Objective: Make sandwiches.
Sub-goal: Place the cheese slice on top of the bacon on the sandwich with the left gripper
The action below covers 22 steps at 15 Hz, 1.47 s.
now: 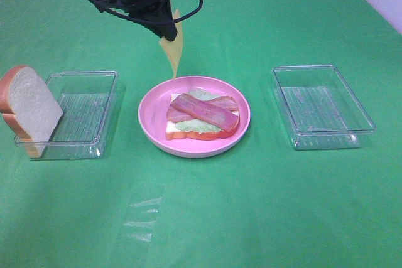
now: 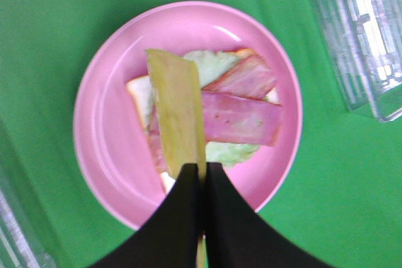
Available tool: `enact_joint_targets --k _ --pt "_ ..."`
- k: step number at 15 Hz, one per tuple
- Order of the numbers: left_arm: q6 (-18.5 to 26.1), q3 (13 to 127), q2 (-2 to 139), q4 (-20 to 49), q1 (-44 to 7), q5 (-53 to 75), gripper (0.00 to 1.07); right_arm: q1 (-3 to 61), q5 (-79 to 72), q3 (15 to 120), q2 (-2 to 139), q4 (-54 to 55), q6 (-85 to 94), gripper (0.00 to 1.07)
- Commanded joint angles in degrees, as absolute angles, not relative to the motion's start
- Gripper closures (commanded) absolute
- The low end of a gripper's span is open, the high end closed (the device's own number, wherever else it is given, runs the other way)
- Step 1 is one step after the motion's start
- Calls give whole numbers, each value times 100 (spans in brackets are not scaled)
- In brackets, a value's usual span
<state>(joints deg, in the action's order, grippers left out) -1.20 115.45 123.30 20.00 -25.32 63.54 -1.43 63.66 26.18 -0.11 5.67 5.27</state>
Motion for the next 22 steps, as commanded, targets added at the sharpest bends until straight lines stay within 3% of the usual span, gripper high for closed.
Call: enact_joint_targets --k 1,6,9,15,18,22 --pt "321 11568 12387 2722 -2670 6073 107 -149 6348 2601 -189 579 527 11" --pt "1364 11568 13109 4211 -2951 5758 107 -149 6348 2601 -189 579 527 11" --pt "1730 11568 13384 4446 -3025 5770 107 -149 6348 2601 -189 579 527 11" --pt "1736 11562 13688 4309 -3019 5775 107 -149 6348 2601 -189 579 527 11" --pt "1564 11562 13677 3730 -2991 5787 107 -149 6348 2601 -189 579 527 11" --pt "814 11562 13659 2412 -2974 5816 107 -149 6348 2601 -189 579 527 11"
